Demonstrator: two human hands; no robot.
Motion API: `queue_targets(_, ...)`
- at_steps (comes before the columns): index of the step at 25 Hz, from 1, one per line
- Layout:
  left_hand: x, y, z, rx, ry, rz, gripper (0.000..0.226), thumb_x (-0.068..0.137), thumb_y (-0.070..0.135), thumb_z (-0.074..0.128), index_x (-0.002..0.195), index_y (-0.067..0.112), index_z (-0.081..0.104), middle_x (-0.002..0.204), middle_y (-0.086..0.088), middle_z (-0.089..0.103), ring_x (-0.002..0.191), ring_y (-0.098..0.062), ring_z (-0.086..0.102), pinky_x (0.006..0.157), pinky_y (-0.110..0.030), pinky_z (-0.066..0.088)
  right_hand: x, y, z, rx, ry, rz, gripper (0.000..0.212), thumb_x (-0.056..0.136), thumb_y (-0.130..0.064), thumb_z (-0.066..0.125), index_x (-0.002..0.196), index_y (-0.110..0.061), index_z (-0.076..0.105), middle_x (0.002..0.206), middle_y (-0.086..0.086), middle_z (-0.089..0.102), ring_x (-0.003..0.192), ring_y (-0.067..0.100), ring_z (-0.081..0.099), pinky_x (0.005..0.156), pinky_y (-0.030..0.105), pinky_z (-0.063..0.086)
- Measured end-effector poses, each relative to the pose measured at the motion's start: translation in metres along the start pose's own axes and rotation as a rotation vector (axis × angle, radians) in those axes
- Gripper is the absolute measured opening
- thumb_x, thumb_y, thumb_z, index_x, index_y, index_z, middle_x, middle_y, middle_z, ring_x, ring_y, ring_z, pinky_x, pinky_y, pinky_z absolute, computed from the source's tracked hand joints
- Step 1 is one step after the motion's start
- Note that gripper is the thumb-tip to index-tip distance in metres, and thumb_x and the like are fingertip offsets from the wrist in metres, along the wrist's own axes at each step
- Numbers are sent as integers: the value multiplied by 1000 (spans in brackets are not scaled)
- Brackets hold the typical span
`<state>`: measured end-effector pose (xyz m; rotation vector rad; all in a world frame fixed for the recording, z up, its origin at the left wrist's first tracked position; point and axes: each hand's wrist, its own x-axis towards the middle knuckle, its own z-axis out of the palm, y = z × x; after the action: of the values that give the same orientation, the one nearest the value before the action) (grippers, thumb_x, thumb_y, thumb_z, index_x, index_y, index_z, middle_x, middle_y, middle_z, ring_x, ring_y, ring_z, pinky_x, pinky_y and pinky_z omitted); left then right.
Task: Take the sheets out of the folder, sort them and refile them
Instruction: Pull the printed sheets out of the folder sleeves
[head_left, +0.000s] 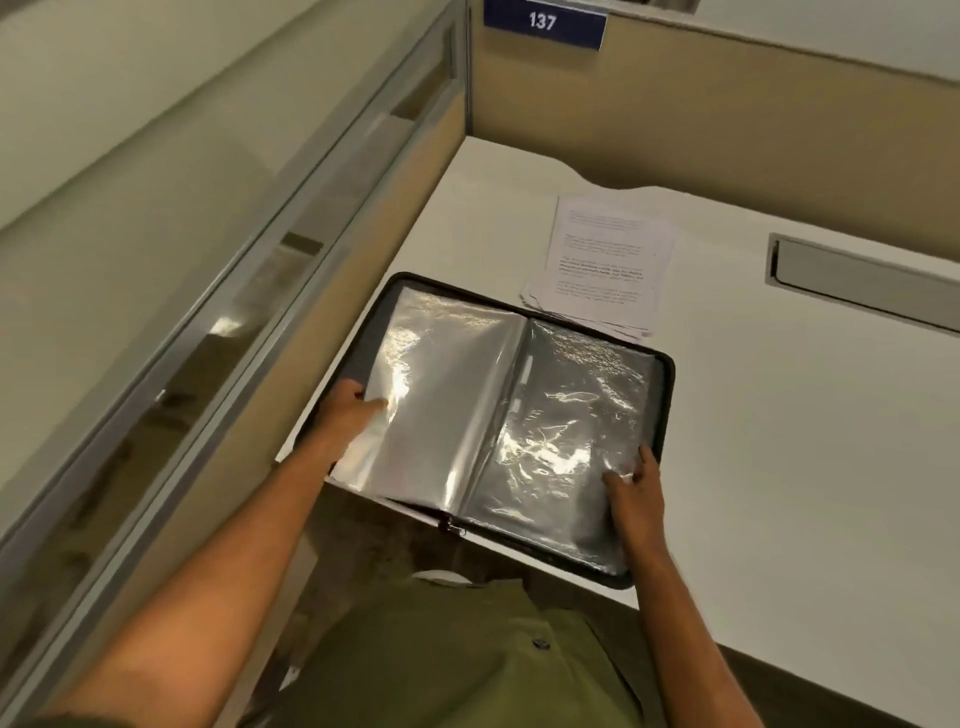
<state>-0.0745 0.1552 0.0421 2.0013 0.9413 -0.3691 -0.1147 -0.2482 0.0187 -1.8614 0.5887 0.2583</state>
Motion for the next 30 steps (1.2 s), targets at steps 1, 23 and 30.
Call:
queue_targets(1, -6, 1, 1, -125, -51, -25, 22, 91, 22, 74, 104, 6, 65, 99, -17, 66, 75, -26, 62, 65, -33, 46, 1, 3, -3, 44, -9, 23, 71, 98, -15, 63, 160, -35, 33, 151, 1, 53, 127, 24, 59, 105, 43, 52)
queue_targets(23, -160, 112, 166, -48, -509, 232, 12, 99, 20, 57, 103, 19, 68, 100, -4, 63, 92, -22, 57, 73, -38, 53, -9, 7, -14, 194, 0, 90, 65, 103, -24, 61, 161, -23, 32, 150, 5, 55, 133, 25, 55, 113, 47, 48)
queue_targets(30, -157, 117, 190, 163, -694, 357, 22, 99, 43, 62, 88, 24, 63, 83, 6, 57, 78, -13, 51, 65, -29, 41, -12, 3, -11, 211, 94, 102, 54, 104, -22, 52, 157, -21, 41, 152, 3, 53, 134, 21, 54, 111, 36, 46)
